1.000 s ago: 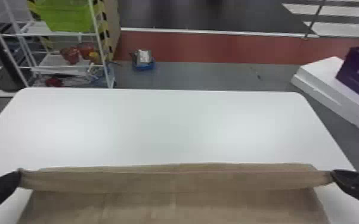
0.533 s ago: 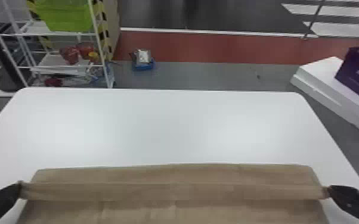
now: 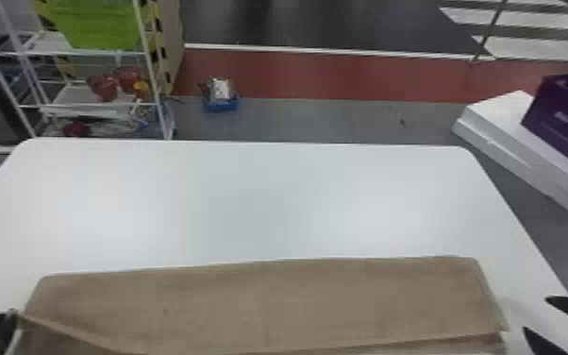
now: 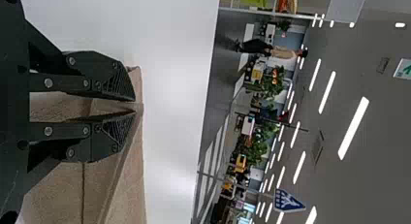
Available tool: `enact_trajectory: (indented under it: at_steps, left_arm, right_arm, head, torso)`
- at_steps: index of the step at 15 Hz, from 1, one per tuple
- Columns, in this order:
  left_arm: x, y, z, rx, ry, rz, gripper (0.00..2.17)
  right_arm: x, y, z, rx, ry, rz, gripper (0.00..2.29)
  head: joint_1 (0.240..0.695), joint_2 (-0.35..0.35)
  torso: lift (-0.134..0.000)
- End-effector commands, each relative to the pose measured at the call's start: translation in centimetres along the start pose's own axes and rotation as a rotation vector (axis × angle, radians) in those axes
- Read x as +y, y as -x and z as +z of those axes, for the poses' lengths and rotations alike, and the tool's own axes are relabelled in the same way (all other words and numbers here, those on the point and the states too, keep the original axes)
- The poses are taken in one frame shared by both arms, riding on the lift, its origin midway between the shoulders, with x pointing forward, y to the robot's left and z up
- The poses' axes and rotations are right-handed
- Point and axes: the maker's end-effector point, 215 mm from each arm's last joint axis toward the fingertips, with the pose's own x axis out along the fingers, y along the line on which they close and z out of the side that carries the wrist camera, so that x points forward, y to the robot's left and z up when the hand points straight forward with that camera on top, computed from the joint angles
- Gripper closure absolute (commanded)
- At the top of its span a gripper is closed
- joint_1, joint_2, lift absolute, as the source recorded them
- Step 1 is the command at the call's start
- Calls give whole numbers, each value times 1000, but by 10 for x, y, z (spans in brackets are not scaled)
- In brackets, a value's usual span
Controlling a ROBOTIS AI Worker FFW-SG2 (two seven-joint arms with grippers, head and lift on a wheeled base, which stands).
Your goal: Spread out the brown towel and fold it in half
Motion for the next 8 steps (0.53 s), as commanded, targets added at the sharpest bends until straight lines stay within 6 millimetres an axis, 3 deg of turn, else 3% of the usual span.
enact_trajectory:
  at_steps: [1,4,8]
  left_arm:
    - [2,10,-2,2,45,2,-2]
    - [8,20,-5,32,115,5,22]
    - [28,41,27,1,151,59,22]
  right_arm:
    - [-5,9,5,-27,-14,-21,228]
    - [-5,10,14,-49,-26,-24,228]
    - [-6,7,16,-53,-36,-28,167]
  head:
    - [695,-97]
    - [695,-104]
    - [695,-73]
  torso:
    - [-123]
    - [-123]
    - [-123]
